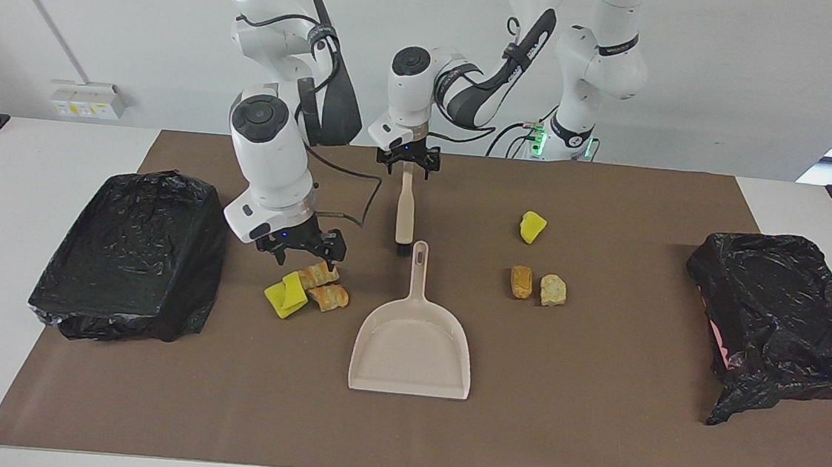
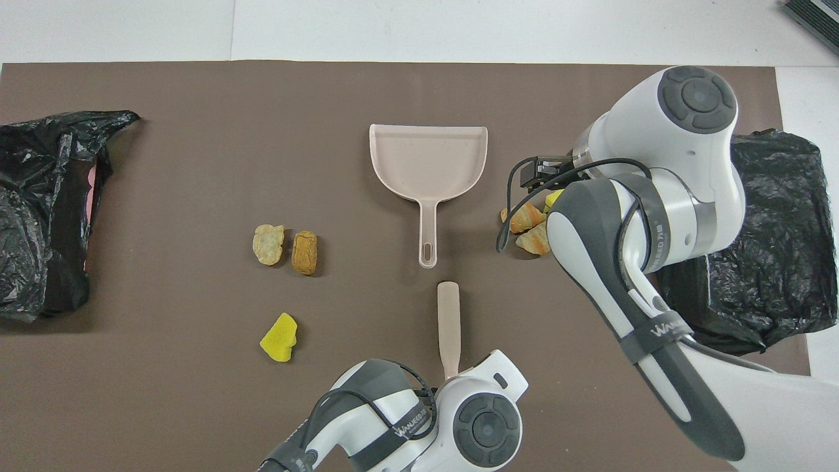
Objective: Sweep and dump trash in bin
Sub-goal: 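Grasp the dustpan with the right gripper while the left gripper lifts the brush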
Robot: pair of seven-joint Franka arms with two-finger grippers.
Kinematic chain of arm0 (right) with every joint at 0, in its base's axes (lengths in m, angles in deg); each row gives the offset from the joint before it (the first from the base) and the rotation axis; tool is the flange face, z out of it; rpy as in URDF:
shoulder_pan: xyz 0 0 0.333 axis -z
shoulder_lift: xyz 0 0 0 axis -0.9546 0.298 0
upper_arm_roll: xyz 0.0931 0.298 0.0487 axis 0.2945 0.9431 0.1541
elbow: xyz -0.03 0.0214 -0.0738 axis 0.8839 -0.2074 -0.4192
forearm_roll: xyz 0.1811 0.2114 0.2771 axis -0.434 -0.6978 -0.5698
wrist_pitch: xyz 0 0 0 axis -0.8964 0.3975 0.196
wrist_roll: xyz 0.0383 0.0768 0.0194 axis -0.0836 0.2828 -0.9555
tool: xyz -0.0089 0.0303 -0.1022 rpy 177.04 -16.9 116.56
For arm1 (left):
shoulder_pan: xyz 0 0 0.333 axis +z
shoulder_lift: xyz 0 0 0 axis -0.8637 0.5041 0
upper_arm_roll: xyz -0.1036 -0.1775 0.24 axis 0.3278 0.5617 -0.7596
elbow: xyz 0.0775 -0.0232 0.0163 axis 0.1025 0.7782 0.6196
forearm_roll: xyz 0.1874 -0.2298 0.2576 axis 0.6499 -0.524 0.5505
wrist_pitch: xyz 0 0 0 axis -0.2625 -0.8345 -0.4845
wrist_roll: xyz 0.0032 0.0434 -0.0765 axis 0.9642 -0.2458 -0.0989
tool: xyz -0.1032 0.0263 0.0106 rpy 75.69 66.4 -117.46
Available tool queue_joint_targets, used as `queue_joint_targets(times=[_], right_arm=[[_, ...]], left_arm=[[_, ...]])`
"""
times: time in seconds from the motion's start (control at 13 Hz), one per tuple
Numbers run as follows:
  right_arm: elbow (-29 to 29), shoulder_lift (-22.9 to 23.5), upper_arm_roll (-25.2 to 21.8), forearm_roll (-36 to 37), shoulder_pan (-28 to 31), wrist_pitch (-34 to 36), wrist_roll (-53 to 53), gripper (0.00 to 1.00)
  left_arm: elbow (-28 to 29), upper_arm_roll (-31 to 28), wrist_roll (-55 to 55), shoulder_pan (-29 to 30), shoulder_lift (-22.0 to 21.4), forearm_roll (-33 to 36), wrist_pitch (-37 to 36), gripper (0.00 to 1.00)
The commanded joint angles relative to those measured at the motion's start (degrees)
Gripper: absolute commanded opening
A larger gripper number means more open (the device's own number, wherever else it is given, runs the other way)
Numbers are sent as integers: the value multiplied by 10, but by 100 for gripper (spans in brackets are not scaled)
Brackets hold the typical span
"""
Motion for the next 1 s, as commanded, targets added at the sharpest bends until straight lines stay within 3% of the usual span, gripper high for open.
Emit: queue_joint_targets(times=[0.0,0.23,0.46,0.69,0.93], right_arm=[[-7,-3,-1,-11,2,-9,7,100],[-7,-3,-1,-11,2,-7,7,100],[-3,-3,-1,-11,-16,-1,34,100],[-2,-4,15,-11,-21,-1,66,100],[7,-4,28,-32,-41,0,107,100]], left_arm=[[4,-10,11,-7,-14,0,-25,37],[3,-12,10,-1,-17,0,-40,2],[1,-13,4,23,-63,1,-83,0],[-1,-14,3,27,-93,58,-161,0],[4,-14,-25,93,-124,61,-218,0]])
